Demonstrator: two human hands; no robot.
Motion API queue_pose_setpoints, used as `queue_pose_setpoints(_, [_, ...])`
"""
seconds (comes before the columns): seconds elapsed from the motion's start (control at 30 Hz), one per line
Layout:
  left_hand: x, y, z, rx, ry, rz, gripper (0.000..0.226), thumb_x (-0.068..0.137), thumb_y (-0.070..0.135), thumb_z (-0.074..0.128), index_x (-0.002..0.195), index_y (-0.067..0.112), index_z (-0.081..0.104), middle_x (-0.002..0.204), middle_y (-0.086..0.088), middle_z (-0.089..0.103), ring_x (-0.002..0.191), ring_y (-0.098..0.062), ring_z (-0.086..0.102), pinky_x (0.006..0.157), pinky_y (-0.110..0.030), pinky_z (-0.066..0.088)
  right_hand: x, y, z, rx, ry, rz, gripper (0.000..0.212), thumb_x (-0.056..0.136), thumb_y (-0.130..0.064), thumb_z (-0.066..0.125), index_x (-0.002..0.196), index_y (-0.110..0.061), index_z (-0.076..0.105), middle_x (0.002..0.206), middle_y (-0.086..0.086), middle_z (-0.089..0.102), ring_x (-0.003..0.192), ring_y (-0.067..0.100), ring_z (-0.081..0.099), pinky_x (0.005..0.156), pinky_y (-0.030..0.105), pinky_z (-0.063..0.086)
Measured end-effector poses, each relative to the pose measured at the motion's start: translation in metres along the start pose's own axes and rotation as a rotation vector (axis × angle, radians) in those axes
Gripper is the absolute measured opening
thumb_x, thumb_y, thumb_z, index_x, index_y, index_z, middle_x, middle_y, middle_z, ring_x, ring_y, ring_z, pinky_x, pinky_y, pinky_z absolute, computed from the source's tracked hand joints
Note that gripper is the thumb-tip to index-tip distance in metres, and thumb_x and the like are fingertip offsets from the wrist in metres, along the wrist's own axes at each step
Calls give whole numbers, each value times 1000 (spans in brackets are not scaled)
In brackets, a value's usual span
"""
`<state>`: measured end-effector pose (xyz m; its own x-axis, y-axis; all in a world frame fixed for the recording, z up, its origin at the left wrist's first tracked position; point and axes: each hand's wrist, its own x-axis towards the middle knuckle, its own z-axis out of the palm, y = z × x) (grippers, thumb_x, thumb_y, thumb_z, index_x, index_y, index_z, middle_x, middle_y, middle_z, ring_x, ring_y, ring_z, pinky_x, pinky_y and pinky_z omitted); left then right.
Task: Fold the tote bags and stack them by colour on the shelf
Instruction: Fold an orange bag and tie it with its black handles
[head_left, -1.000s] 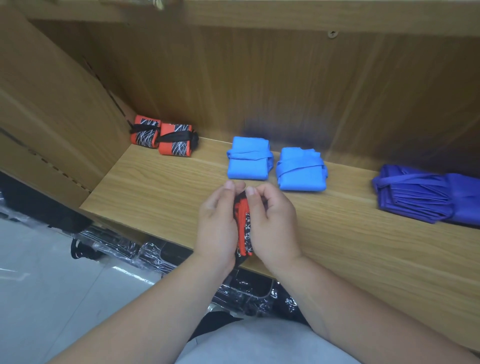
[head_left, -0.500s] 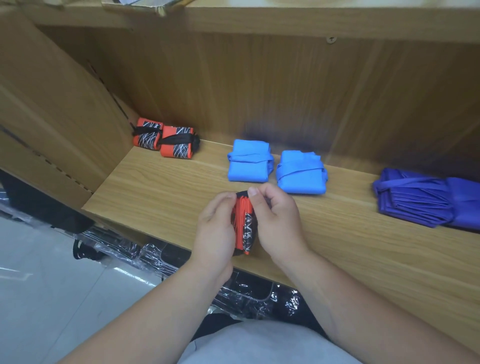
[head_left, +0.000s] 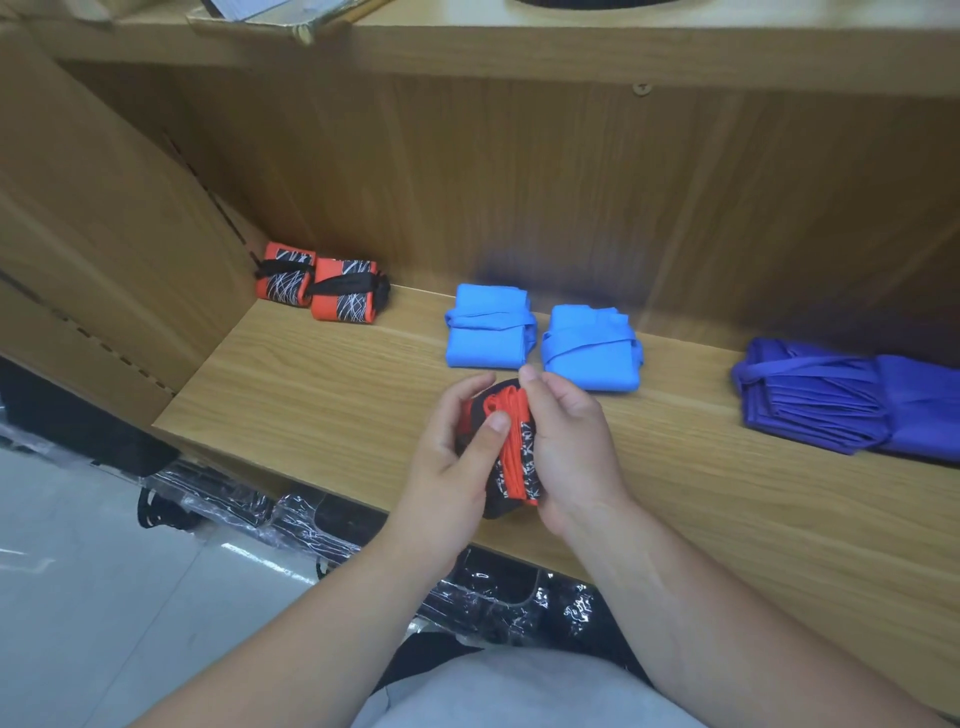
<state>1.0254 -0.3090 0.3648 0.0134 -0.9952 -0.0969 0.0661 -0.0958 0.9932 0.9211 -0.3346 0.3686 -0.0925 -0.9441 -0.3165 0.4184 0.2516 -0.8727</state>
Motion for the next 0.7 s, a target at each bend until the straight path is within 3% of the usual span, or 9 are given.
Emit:
queue_pose_setpoints(0.1, [0,-5,-4,54,98,13,41,81,56,67,118,40,67,128,-10,62,119,-32,62,101,-60,49,1,8,-8,-193,54,-167,15,99,-26,64,84,-23,67,80,2,68,73,13,63,70,34,51])
queue_pose_setpoints(0.2, [4,-3,-9,101,186,60,40,81,57,66,116,38,69,126,-6,62,119,-26,61,102,-57,49,-1,12,-16,-322,-61,-321,14,85,-31,79,85,-27,65,79,-2,65,74,11,59,71,32,53])
queue_pose_setpoints(0.3, [6,2,-16,174,163,132,37,86,48,63,120,34,71,128,3,60,125,-16,57,108,-51,46,-3,9,-20,-342,-140,-294,27,74,-29,87,90,-30,65,81,-4,66,75,13,62,70,34,56])
queue_pose_setpoints(0.37, [7,2,-19,122,136,98,33,88,36,64,120,35,71,129,6,59,125,-15,57,105,-54,48,-4,5,-20,-306,-150,-274,25,83,-11,82,95,-25,65,82,0,69,73,12,66,65,31,56])
queue_pose_setpoints(0.47, [5,1,-19,103,164,75,32,95,17,57,120,34,66,121,9,64,115,-14,62,100,-49,51,-4,4,-18,-293,-167,-257,25,91,-6,71,99,-29,66,84,6,73,72,15,70,61,32,55])
queue_pose_setpoints(0.53, [4,1,-18,117,185,73,31,100,9,53,121,29,62,113,9,68,107,-11,64,97,-43,52,-5,6,-16,-326,-161,-271,25,95,-9,68,100,-33,65,83,4,73,71,18,70,62,34,55])
queue_pose_setpoints(0.63, [3,2,-21,273,202,177,29,94,22,67,118,37,63,120,5,63,115,-14,61,102,-44,49,-6,11,-14,-335,-157,-267,14,92,-28,68,101,-38,65,84,4,74,75,25,70,67,43,56])
queue_pose_setpoints(0.7, [3,4,-22,359,200,253,32,89,22,74,115,38,66,121,7,62,119,-13,58,104,-38,48,-8,13,-14,-329,-141,-247,19,85,-38,76,99,-40,63,80,1,71,70,21,67,64,39,54])
